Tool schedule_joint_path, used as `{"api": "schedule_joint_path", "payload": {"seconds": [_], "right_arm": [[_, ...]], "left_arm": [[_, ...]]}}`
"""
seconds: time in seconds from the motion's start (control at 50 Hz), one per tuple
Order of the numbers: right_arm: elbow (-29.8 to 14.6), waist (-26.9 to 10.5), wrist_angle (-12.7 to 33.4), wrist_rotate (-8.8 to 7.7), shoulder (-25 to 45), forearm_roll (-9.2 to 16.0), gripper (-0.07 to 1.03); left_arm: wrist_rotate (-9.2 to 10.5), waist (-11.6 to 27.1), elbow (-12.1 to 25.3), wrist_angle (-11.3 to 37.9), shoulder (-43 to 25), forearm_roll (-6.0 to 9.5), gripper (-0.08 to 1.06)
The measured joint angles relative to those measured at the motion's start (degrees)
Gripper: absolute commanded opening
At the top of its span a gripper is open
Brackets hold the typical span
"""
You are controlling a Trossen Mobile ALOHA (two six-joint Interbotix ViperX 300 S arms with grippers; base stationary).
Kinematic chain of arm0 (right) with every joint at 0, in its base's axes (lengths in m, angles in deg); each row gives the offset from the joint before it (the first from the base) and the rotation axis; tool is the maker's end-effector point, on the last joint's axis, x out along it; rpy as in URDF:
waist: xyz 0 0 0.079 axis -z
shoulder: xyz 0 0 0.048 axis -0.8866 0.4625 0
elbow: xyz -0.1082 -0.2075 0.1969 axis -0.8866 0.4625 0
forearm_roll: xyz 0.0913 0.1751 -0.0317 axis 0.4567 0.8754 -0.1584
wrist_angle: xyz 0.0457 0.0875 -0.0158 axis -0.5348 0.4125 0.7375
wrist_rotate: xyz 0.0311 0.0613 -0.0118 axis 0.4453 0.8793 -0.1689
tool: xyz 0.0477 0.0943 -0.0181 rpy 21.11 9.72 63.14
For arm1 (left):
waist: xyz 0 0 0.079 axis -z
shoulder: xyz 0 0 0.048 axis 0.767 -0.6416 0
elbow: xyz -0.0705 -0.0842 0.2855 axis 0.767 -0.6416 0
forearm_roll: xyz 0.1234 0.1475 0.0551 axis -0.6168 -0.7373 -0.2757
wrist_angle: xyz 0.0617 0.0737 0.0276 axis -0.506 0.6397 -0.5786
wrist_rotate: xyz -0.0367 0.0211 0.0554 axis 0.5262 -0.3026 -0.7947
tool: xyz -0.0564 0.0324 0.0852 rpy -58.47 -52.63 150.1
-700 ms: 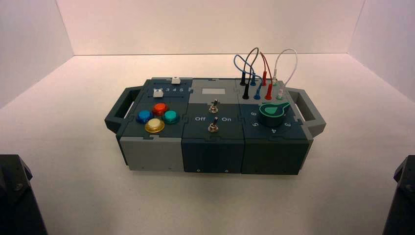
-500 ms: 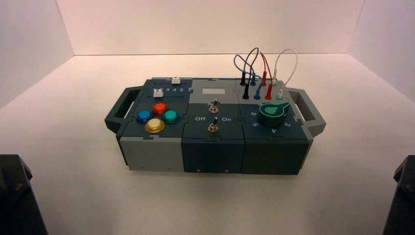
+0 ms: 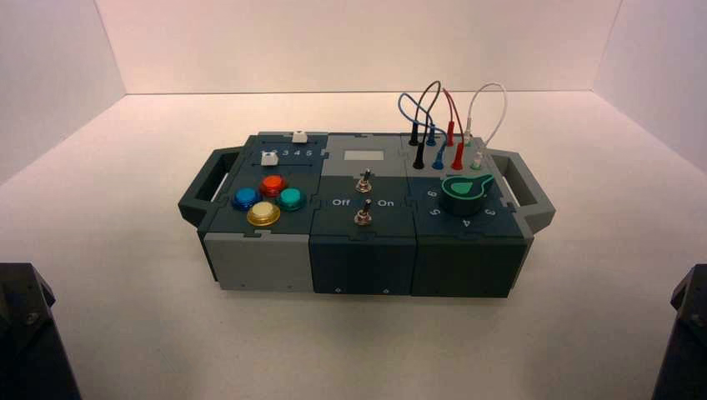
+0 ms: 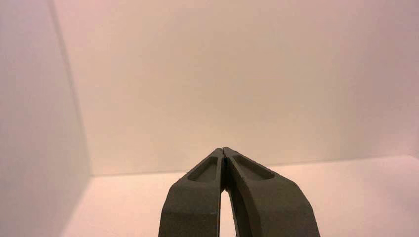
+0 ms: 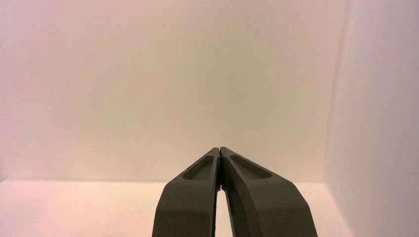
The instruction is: Pull the black wire.
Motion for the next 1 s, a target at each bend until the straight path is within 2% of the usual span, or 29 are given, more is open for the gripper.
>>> {"api": "schedule_joint_path", "payload": {"seconds": [0.08, 0.2, 0.3, 0.4, 0.48, 0.52, 0.56, 0.72, 0.76, 0.84, 0.92, 1.0], "right_arm": [[-0.3, -2.4, 1.7, 0.0, 0.2, 0.7, -0.03], [-1.2, -6.0, 6.5, 0.0, 1.3, 2.2, -0.02], [-1.9, -7.1, 9.4, 0.0, 3.1, 3.4, -0.03], [-2.5, -10.4, 12.2, 0.0, 5.8, 4.7, -0.02], [-3.0, -13.9, 14.6, 0.0, 8.6, 6.6, -0.02], [-3.2, -14.9, 15.2, 0.0, 9.5, 7.0, -0.02], [-3.6, -17.3, 16.8, 0.0, 11.9, 8.0, -0.03], [-5.1, -23.0, 21.4, 0.0, 19.1, 10.3, -0.02], [-5.3, -24.1, 21.9, 0.0, 20.0, 10.6, -0.01], [-5.7, -27.1, 22.8, 0.0, 22.6, 11.1, 0.11], [-6.1, -29.9, 23.0, 0.0, 25.0, 12.0, 0.29], [-6.7, -31.1, 23.3, 0.09, 27.4, 13.4, 0.29]], "left_arm": [[0.26, 1.5, 0.0, 1.8, 0.0, 0.26, -0.03], [2.81, 4.0, 0.5, 7.5, -0.1, 1.14, -0.03], [4.31, 5.4, 0.8, 11.2, -0.1, 1.23, -0.03], [5.8, 7.6, 1.1, 14.9, -0.4, 1.32, -0.03], [6.86, 10.8, 1.8, 18.1, -1.5, 1.32, -0.03], [7.03, 11.4, 1.8, 18.5, -1.8, 1.32, -0.03], [7.47, 13.5, 2.4, 19.8, -3.2, 1.32, -0.03], [8.61, 19.4, 2.9, 22.2, -7.3, 1.58, -0.03], [8.7, 20.2, 2.9, 22.5, -7.9, 1.58, -0.03], [8.96, 22.8, 3.0, 22.7, -10.5, 1.76, -0.03], [9.14, 24.3, 3.3, 22.7, -12.9, 1.76, -0.03], [9.23, 25.8, 4.0, 22.7, -15.8, 1.76, -0.03]]}}
